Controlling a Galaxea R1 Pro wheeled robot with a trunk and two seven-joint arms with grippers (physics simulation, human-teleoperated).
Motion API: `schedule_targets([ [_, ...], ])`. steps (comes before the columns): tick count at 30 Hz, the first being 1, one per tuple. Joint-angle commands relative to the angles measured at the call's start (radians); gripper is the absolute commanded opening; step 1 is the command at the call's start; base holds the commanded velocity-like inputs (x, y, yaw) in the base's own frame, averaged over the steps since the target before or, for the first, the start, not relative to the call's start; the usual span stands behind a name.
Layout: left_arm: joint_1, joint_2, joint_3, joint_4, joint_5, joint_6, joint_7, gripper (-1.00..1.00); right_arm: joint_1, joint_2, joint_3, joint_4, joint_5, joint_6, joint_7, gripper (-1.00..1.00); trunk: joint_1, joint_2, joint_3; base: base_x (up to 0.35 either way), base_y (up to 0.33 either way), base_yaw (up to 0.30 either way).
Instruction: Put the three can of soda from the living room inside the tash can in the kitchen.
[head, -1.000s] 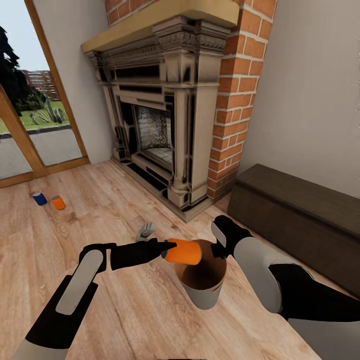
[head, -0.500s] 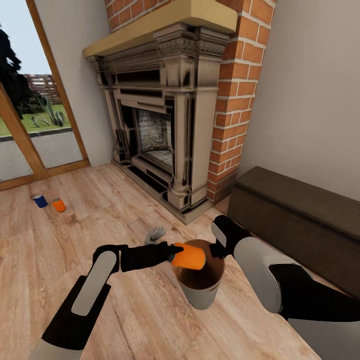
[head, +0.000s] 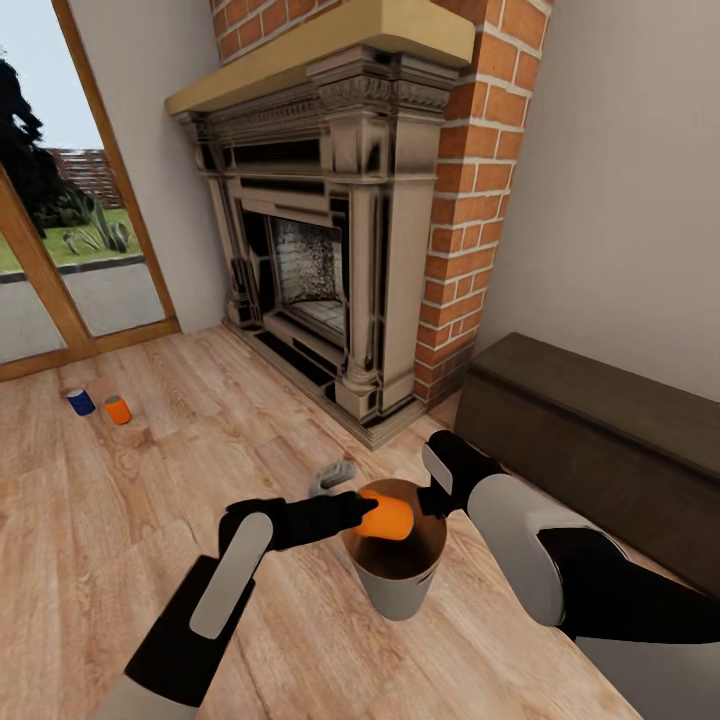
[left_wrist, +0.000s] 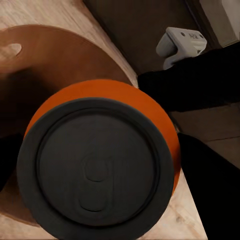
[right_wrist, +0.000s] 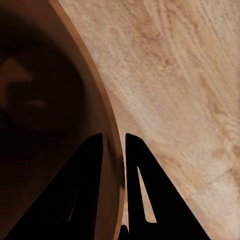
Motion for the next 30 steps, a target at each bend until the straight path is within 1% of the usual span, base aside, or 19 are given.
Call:
schedule_targets([
  [1, 0.000, -0.001, -0.003, 0.005, -0.005, -0.010, 0.000, -1.00, 0.000, 0.000, -0.007, 0.000, -0.016, 0.000, 0.009, -1.00, 0.000, 0.000, 0.000, 0.000, 0.000, 0.000],
  [3, 0.000, -0.004, -0.007, 0.024, -0.018, -0.026, 0.000, -1.00, 0.000, 0.000, -0.007, 0.000, -0.016, 0.000, 0.029, -1.00, 0.000, 0.000, 0.000, 0.000, 0.000, 0.000],
  [4, 0.000, -0.011, -0.010, 0.057, -0.029, -0.046, 0.001, -1.00, 0.000, 0.000, -0.006, 0.001, -0.015, 0.000, 0.054, -1.00, 0.000, 0.000, 0.000, 0.000, 0.000, 0.000],
  [6, 0.000, -0.015, -0.012, 0.078, -0.034, -0.059, 0.001, -1.00, 0.000, 0.000, -0.006, 0.001, -0.015, 0.000, 0.064, -1.00, 0.000, 0.000, 0.000, 0.000, 0.000, 0.000],
  [7, 0.000, -0.021, -0.018, 0.096, -0.037, -0.071, 0.001, -1.00, 0.000, 0.000, -0.006, 0.001, -0.015, 0.000, 0.071, -1.00, 0.000, 0.000, 0.000, 0.000, 0.000, 0.000],
  [11, -0.001, -0.030, -0.034, 0.130, -0.039, -0.090, 0.004, -1.00, 0.000, 0.000, -0.006, 0.001, -0.016, 0.000, 0.078, -1.00, 0.000, 0.000, 0.000, 0.000, 0.000, 0.000],
  [15, -0.008, -0.049, -0.043, 0.181, -0.041, -0.115, 0.038, -1.00, 0.000, 0.000, -0.006, 0.001, -0.016, 0.000, 0.081, -1.00, 0.000, 0.000, 0.000, 0.000, 0.000, 0.000],
  [17, -0.012, -0.053, -0.050, 0.191, -0.041, -0.130, 0.053, -1.00, 0.000, 0.000, -0.006, 0.001, -0.016, 0.000, 0.081, -1.00, 0.000, 0.000, 0.000, 0.000, 0.000, 0.000],
  [20, -0.017, -0.057, -0.081, 0.203, -0.039, -0.150, 0.080, -1.00, 0.000, 0.000, -0.006, 0.001, -0.016, 0.000, 0.081, -1.00, 0.000, 0.000, 0.000, 0.000, 0.000, 0.000],
  [22, -0.019, -0.059, -0.091, 0.207, -0.038, -0.157, 0.098, -1.00, 0.000, 0.000, -0.006, 0.001, -0.016, 0.000, 0.082, -1.00, 0.000, 0.000, 0.000, 0.000, 0.000, 0.000],
  [26, -0.020, -0.063, -0.099, 0.219, -0.039, -0.185, 0.121, -1.00, 0.000, 0.000, -0.006, 0.002, -0.016, 0.000, 0.082, -1.00, 0.000, 0.000, 0.000, 0.000, 0.000, 0.000],
  [30, -0.022, -0.064, -0.102, 0.251, -0.040, -0.201, 0.127, -1.00, 0.000, 0.000, -0.006, 0.002, -0.016, 0.000, 0.082, -1.00, 0.000, 0.000, 0.000, 0.000, 0.000, 0.000],
])
